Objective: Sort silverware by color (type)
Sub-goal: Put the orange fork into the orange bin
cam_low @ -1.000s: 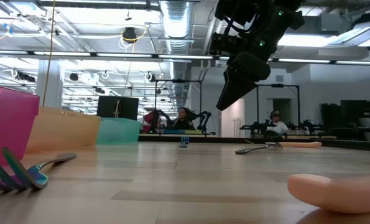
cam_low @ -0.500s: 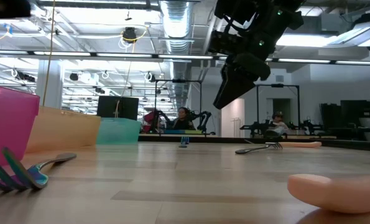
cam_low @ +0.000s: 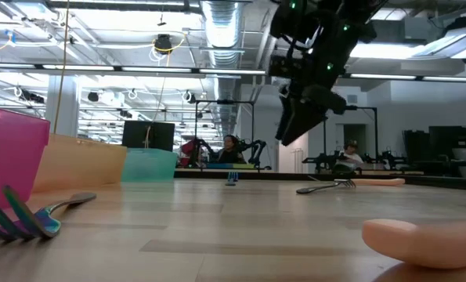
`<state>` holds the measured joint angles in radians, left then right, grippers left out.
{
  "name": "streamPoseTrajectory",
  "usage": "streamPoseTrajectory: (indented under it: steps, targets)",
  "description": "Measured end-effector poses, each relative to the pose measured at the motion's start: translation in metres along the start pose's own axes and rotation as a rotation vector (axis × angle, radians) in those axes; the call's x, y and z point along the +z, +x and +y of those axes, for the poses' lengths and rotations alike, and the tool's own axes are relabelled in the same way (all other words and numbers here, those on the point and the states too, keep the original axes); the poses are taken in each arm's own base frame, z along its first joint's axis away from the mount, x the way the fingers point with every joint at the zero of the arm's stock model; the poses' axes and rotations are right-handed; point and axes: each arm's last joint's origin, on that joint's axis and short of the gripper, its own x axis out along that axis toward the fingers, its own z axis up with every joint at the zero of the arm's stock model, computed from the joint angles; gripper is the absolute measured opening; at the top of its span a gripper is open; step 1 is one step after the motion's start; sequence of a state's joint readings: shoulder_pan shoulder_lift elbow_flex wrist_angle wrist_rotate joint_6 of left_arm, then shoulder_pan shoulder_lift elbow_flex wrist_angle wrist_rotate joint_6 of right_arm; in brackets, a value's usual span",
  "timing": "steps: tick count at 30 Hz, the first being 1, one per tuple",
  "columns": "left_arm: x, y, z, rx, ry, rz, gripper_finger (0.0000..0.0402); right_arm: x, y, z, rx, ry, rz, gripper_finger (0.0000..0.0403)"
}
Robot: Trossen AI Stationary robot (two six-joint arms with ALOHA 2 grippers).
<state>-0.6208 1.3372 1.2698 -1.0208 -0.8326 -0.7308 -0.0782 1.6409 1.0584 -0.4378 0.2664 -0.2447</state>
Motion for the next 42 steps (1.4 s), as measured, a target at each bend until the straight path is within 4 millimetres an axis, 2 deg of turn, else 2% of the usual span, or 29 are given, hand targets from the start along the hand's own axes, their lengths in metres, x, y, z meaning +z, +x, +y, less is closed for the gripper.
streamPoseTrajectory:
  steps: [4, 8, 13, 21, 23, 26, 31, 36, 42]
  targets:
    - [0.007, 0.006, 0.003, -0.013, -0.054, -0.003, 0.0059, -0.015, 0.007, -0.032, -0.066, 0.162, 0.089, 0.0223]
    - [0.008, 0.007, 0.002, -0.044, -0.038, 0.010, 0.0059, -0.034, 0.013, -0.062, -0.105, 0.271, 0.178, 0.0223]
    - [0.010, 0.006, 0.000, -0.046, -0.032, -0.019, 0.0059, -0.069, 0.015, -0.102, -0.135, 0.402, 0.328, 0.0223]
    - [0.008, 0.003, -0.003, -0.060, -0.011, -0.021, 0.0059, -0.114, 0.010, -0.137, -0.013, 0.457, 0.479, 0.0223]
    - [0.007, 0.002, -0.004, -0.065, -0.008, -0.022, 0.0059, -0.126, 0.010, -0.138, 0.038, 0.442, 0.510, 0.0223]
    - [0.006, 0.000, -0.005, -0.073, -0.002, -0.022, 0.0059, -0.149, 0.016, -0.129, 0.081, 0.422, 0.540, 0.0223]
    - [0.005, -0.002, -0.007, -0.078, 0.032, -0.027, 0.0059, -0.182, 0.018, -0.118, 0.001, 0.449, 0.526, 0.0223]
    - [0.006, -0.002, -0.006, -0.045, 0.051, -0.051, 0.0059, -0.180, 0.008, -0.119, -0.052, 0.440, 0.468, 0.0223]
    - [0.006, -0.002, -0.005, -0.022, 0.050, -0.069, 0.0059, -0.181, 0.013, -0.119, -0.001, 0.451, 0.440, 0.0223]
